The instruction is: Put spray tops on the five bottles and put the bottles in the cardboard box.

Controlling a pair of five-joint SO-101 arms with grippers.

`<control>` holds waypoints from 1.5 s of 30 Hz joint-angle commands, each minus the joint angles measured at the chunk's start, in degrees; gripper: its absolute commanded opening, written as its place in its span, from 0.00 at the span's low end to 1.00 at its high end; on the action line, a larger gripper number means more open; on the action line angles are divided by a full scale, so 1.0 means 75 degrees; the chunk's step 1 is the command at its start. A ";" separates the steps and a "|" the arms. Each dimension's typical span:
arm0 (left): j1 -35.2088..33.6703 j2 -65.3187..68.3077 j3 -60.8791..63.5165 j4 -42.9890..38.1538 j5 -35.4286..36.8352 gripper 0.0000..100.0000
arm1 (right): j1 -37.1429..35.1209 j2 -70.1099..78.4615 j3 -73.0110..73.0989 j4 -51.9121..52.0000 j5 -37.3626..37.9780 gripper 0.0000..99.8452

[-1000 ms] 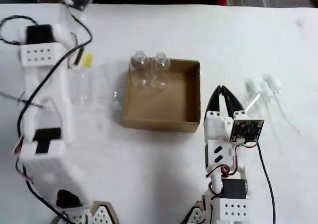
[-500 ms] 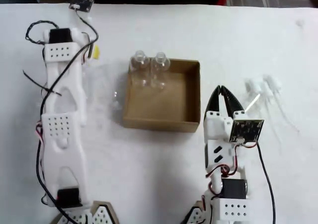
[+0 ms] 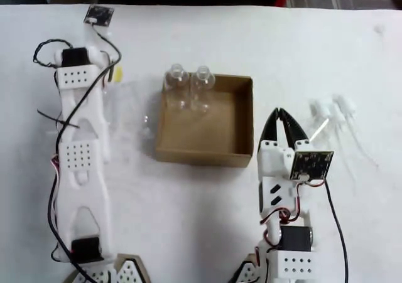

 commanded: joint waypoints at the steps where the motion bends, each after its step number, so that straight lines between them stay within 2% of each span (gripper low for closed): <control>1: -0.0123 -0.0158 -0.0399 0.0258 -0.0211 0.20 | -0.0064 0.0053 0.0059 0.0029 0.0105 0.02; 23: -0.0053 -0.0158 -0.0469 0.0445 -0.0727 0.04 | -0.0064 0.0053 0.0059 0.0029 0.0105 0.02; 31: 0.0322 -0.1834 -0.0457 0.1711 -0.0750 0.03 | -0.0064 0.0053 0.0059 0.0029 0.0105 0.02; 36: 0.0393 -0.2948 -0.0387 0.1758 -0.0680 0.03 | -0.0064 0.0053 0.0059 0.0029 0.0105 0.02; 41: 0.0416 -0.4050 -0.0258 0.1770 0.0211 0.03 | -0.0064 0.0029 0.0059 0.0029 0.0105 0.02; 45: 0.0592 -0.5480 0.0996 0.1782 0.0844 0.03 | -0.0064 0.0006 0.0059 0.0029 0.0105 0.02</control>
